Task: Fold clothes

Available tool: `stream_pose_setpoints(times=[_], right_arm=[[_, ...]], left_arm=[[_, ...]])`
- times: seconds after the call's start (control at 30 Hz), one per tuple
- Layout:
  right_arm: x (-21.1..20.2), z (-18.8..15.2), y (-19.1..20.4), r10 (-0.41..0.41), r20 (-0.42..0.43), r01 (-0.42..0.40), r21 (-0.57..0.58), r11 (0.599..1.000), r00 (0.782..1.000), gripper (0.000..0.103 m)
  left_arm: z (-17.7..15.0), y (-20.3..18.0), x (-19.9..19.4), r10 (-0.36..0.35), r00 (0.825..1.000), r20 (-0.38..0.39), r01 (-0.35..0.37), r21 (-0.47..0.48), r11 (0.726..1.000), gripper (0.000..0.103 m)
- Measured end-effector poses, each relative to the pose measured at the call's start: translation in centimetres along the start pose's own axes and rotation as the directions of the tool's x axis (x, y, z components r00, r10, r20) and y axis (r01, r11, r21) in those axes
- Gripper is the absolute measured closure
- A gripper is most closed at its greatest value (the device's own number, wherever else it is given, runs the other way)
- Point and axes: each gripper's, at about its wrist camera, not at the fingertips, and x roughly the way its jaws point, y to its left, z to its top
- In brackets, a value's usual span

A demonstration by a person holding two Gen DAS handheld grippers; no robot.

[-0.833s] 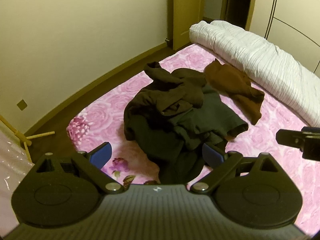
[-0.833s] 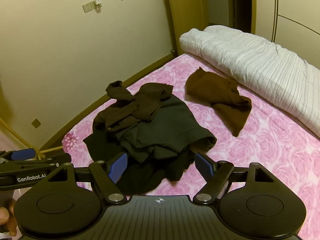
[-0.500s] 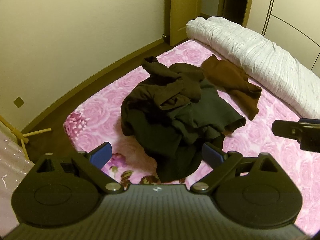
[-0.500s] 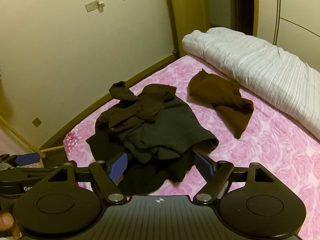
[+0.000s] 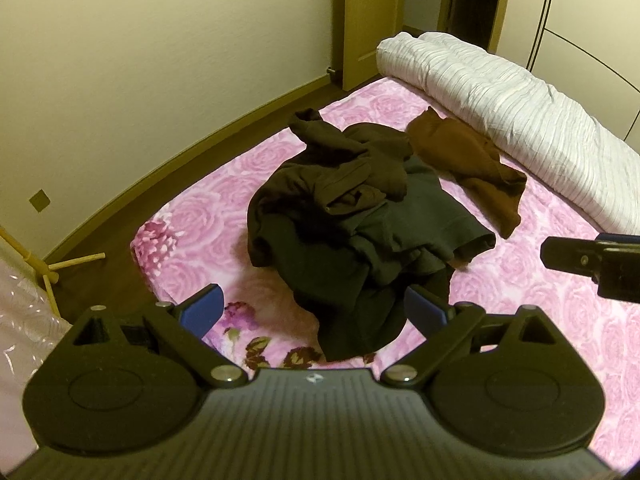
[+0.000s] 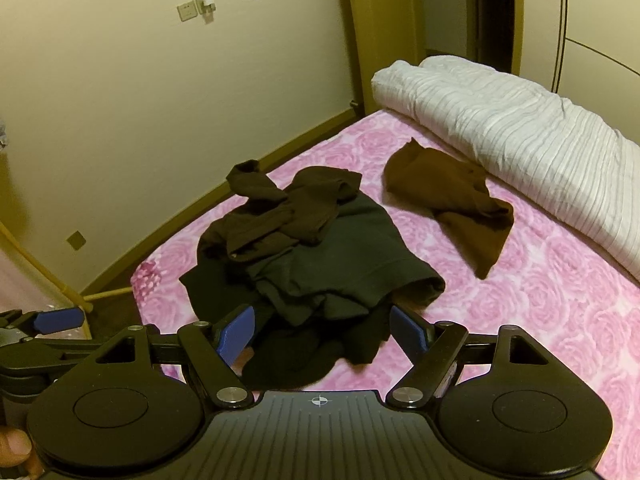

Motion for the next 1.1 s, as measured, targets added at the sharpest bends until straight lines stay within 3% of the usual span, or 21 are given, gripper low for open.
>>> stream_pose_setpoints(times=[1.1], right_arm=[[1.0,-0.1,-0.4,0.004,-0.019,-0.004,-0.001,1.000,1.000,0.025]], left_arm=[[0.0,-0.1,0.6,0.003,1.000,-0.023,-0.003,-0.018,1.000,0.008]])
